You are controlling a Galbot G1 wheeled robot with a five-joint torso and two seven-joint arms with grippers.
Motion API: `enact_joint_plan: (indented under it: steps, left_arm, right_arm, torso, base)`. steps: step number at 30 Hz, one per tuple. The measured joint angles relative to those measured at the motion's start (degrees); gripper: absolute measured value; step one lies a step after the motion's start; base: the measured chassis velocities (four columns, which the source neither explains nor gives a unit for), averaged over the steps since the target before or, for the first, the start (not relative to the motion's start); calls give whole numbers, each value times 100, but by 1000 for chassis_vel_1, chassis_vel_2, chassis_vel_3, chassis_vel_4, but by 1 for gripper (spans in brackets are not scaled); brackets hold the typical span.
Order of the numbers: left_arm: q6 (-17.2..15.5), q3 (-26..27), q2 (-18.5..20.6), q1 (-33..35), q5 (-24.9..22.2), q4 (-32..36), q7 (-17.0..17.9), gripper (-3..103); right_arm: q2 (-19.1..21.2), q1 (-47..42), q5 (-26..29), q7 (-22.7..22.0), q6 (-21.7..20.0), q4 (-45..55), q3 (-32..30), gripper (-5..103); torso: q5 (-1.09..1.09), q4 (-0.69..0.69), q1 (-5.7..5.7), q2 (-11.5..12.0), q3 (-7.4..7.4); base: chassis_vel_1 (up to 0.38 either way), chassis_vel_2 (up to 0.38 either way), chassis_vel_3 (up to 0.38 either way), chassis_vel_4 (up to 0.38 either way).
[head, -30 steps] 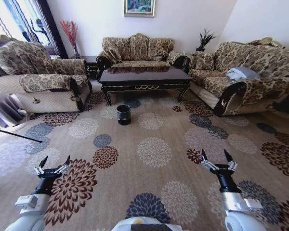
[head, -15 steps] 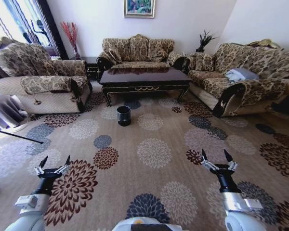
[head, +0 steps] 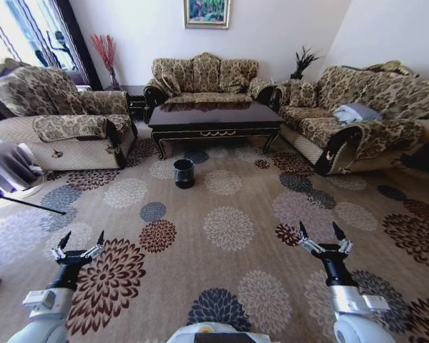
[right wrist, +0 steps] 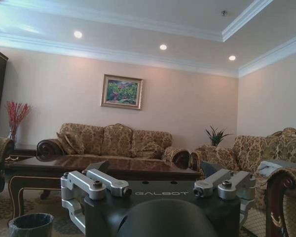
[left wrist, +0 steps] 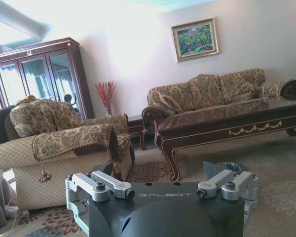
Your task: Move to the front of the table and pick up the trash from the floor, then place it into the trash bin.
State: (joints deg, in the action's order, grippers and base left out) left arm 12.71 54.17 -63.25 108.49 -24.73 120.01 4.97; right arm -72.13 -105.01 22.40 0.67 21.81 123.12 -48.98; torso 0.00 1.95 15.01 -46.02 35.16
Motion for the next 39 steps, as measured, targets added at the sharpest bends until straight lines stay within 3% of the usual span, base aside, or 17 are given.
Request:
enact_joint_plan:
  steps: [39]
  left_arm:
    - [0, 0, 0, 0, 0, 0, 0, 100]
  right_arm:
    - [0, 0, 0, 0, 0, 0, 0, 100]
  torso:
    - [0, 0, 436, -1003, 566]
  base:
    - [0, 0, 0, 0]
